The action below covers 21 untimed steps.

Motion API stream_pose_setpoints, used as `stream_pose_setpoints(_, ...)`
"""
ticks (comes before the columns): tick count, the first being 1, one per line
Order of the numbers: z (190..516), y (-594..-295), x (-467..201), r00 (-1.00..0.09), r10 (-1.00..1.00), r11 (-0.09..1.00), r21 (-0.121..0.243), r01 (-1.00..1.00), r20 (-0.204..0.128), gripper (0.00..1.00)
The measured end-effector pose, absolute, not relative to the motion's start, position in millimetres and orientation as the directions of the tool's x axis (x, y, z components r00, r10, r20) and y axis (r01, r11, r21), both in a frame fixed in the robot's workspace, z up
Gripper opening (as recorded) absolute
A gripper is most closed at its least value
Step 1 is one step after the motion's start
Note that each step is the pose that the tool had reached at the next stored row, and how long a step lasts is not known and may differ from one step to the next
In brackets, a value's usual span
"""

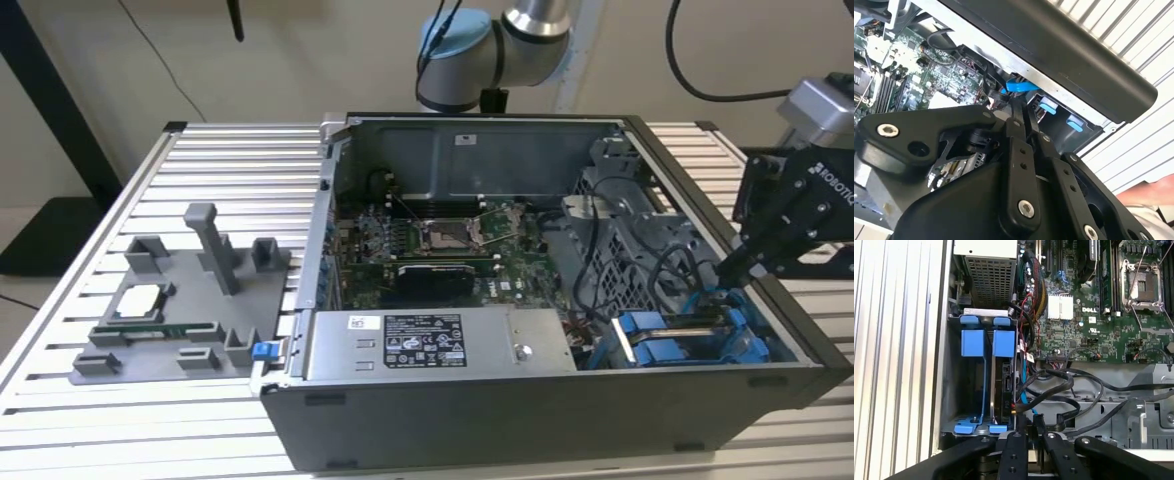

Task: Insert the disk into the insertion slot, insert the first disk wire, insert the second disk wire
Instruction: 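Insert the second disk wire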

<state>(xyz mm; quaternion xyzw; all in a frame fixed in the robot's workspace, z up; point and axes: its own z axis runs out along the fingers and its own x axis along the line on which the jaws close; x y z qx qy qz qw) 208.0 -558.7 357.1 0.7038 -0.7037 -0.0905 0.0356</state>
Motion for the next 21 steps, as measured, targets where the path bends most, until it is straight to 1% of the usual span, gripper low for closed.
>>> stream_pose_setpoints(8,358.4,-559.0,208.0,-0.007,-0.997,-0.007,0.177,-0.984,-0.077,0.0)
stream_pose_setpoints(21,382.5,-558.8,191.5,-0.023,-0.997,0.008,0.178,-0.984,-0.08,0.0)
